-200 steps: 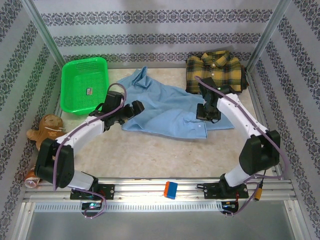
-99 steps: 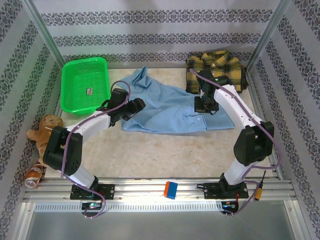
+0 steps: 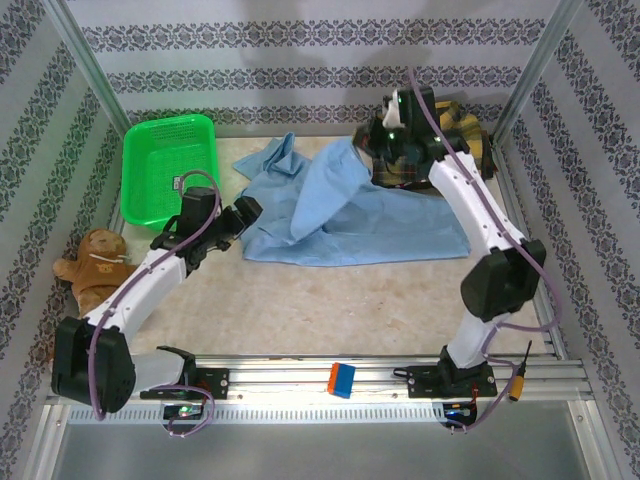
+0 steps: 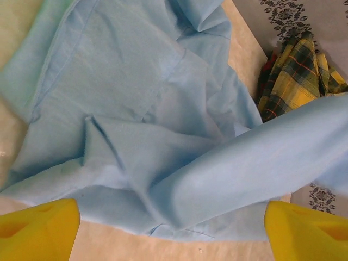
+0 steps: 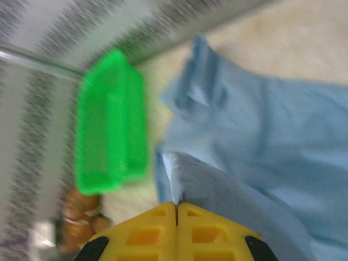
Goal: Fold and stack the long sleeve shirts
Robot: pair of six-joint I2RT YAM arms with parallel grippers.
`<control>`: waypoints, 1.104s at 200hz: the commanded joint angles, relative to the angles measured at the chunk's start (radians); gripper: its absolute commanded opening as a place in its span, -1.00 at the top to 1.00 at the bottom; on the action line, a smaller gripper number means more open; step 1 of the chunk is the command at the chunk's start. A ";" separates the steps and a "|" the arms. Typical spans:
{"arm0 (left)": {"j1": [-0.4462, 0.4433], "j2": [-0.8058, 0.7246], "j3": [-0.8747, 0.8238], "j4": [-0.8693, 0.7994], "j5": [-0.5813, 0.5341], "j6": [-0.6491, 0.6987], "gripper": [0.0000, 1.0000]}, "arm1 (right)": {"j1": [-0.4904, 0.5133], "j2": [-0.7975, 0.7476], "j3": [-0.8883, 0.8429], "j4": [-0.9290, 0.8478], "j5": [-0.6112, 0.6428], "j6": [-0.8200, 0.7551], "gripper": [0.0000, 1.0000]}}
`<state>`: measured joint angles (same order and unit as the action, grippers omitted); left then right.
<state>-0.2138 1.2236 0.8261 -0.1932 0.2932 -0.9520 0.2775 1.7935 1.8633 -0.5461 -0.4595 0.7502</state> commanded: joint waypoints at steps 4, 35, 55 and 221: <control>0.007 -0.043 -0.070 -0.043 -0.014 -0.036 -0.75 | 0.013 0.114 0.159 0.285 -0.069 0.213 1.00; -0.023 -0.049 -0.125 0.002 -0.020 -0.069 -0.69 | 0.044 0.265 0.316 0.484 -0.059 0.398 1.00; -0.034 -0.026 -0.131 0.056 -0.021 -0.085 -0.65 | 0.073 0.395 0.523 0.413 -0.077 0.397 1.00; -0.103 0.459 0.082 0.277 -0.076 -0.216 -0.02 | -0.028 0.037 -0.045 -0.032 -0.291 0.058 1.00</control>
<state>-0.3210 1.6459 0.9264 0.0463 0.2817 -1.1313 0.3145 1.9762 2.0148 -0.5129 -0.6731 0.9092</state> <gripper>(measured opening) 0.536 0.059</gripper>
